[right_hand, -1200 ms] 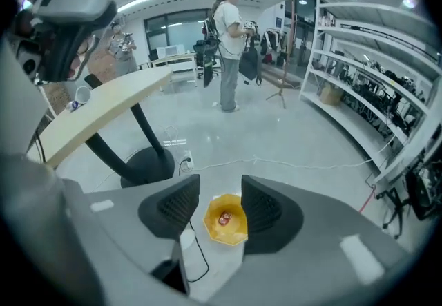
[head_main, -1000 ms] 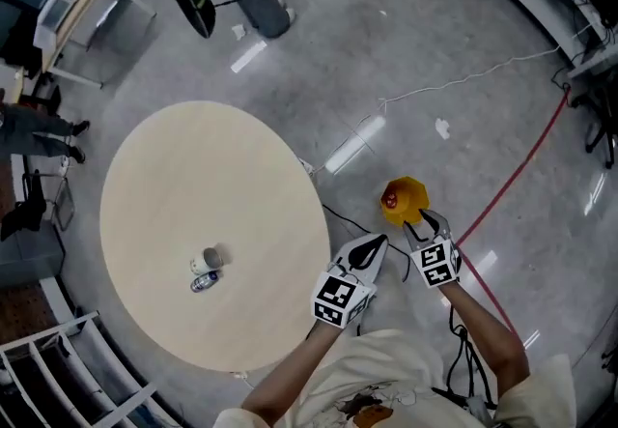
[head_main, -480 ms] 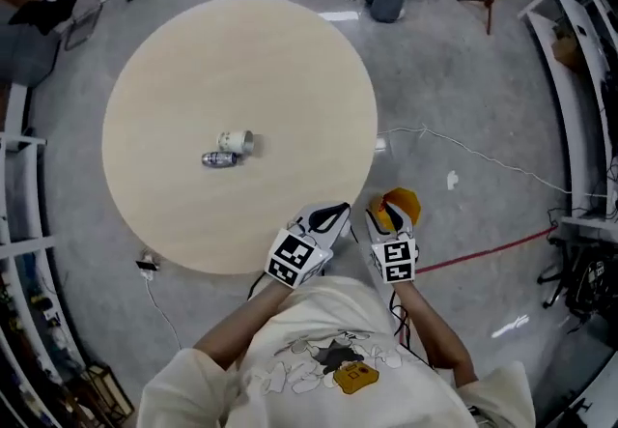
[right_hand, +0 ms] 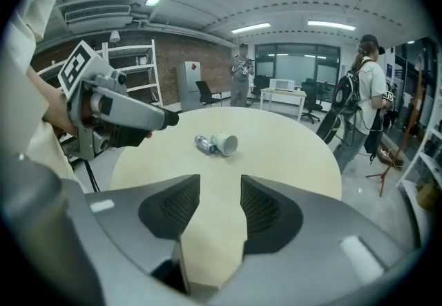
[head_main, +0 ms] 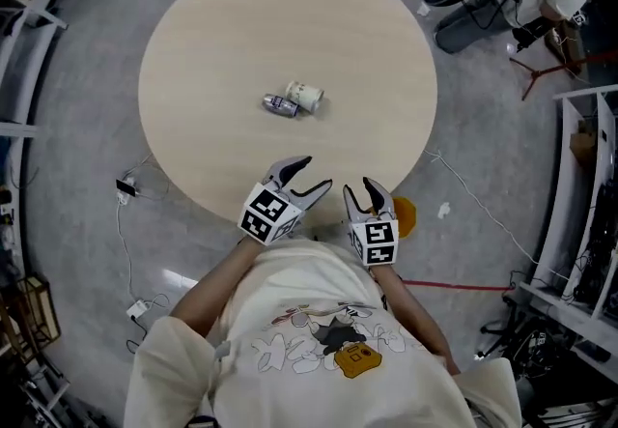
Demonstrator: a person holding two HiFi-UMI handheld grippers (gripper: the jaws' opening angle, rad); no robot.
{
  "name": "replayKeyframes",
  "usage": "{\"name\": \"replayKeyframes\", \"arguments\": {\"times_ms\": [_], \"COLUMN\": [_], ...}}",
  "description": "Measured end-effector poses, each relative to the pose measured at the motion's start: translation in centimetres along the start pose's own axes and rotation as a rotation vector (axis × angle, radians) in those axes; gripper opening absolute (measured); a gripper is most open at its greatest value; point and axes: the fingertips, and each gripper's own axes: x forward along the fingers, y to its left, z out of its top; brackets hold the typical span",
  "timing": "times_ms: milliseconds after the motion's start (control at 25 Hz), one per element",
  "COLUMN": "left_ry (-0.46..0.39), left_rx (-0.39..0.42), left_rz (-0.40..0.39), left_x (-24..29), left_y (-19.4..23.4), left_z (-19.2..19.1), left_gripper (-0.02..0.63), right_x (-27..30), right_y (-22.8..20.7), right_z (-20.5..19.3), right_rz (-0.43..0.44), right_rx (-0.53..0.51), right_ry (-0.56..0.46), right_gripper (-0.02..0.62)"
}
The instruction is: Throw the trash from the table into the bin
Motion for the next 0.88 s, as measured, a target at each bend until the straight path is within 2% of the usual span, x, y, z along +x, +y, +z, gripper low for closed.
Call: {"name": "replayKeyframes", "arguments": {"times_ms": [80,160,280,440,640,880], "left_ry": [0.000,0.016,0.033,0.052,0.104,0.211], "left_rx": [-0.020,-0.015,-0.013,0.016,0.069,0.212], "left_rz": [0.040,0.078,0.105,0.100,0.077,0.063], "left_x": [-2.1,-4.3,-5.5,-5.1,-3.2,0.0], "left_y": [3.0,6.6,10.6,14.9,19.6,25.1], "left_z": [-1.8,-2.7,-3.1,-3.2,-3.4,-4.8], "left_gripper": [0.297,0.366,0.405,0.420,0.422,0.436], "right_x": [0.8,1.8,2.1,2.0,0.9,-1.4], "right_y": [2.4,5.0,6.6,6.8,7.5,8.7], "right_z": [0.6,1.3,2.1,1.9,0.5,-1.6], "right_rz": [0.004,-0.008,-0.042,-0.107,-0.175,-0.229], "right_rx": [-0.018,0.007,0.022,0.074,0.088,0.119], "right_ry": [0.012,0.008,0.014,0.045,0.116,0.197], "right_gripper": [0.190,0.190,0.192,0.192,0.192,0.192]}}
